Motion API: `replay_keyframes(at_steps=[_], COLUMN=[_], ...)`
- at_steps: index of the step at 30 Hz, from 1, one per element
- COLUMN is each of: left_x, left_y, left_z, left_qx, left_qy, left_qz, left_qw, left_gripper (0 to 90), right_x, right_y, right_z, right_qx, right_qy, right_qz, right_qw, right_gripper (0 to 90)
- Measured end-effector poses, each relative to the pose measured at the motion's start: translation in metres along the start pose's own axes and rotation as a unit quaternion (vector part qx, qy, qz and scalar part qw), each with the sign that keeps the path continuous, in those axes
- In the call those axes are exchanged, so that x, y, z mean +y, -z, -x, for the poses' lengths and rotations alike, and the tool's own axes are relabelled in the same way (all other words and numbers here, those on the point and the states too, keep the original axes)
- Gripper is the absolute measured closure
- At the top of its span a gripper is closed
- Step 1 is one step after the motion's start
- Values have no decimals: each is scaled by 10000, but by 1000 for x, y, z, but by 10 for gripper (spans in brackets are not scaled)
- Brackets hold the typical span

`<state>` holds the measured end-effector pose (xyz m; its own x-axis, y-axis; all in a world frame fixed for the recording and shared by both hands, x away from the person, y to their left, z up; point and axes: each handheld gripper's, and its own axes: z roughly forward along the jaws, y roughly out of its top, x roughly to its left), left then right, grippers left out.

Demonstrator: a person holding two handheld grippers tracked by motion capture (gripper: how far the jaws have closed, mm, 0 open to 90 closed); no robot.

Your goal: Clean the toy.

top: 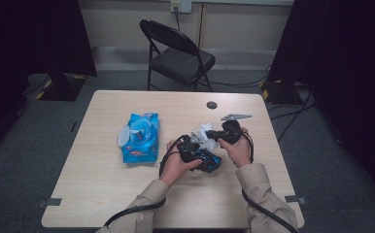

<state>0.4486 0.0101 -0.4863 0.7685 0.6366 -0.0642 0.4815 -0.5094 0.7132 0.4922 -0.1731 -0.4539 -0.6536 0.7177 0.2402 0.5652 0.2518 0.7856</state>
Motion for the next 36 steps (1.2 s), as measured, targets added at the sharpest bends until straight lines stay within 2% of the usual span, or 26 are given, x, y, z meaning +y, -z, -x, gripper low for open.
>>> replay_keyframes(at_steps=[6,12,16,26,36], left_x=[-1,-1,-2,-1,-1], left_y=[0,0,0,0,0], left_z=[-1,0,0,0,0], left_qx=[-11,-2,9,31,29], left_qy=[-26,-29,-10,-5,14], left_qz=[28,24,82,27,43], left_qw=[10000,10000,10000,10000,10000], left_gripper=[0,0,0,0,0], right_x=[-16,-21,-23,-24,-35], right_y=[-25,-38,-47,-42,-27], right_z=[5,7,3,5,11], right_qx=[-82,-272,-320,-176,81], right_qy=[-149,103,419,814,810], right_qz=[-255,-429,-634,-742,-714], right_qw=[9995,9987,9966,9938,9941], right_gripper=[865,860,860,863,863])
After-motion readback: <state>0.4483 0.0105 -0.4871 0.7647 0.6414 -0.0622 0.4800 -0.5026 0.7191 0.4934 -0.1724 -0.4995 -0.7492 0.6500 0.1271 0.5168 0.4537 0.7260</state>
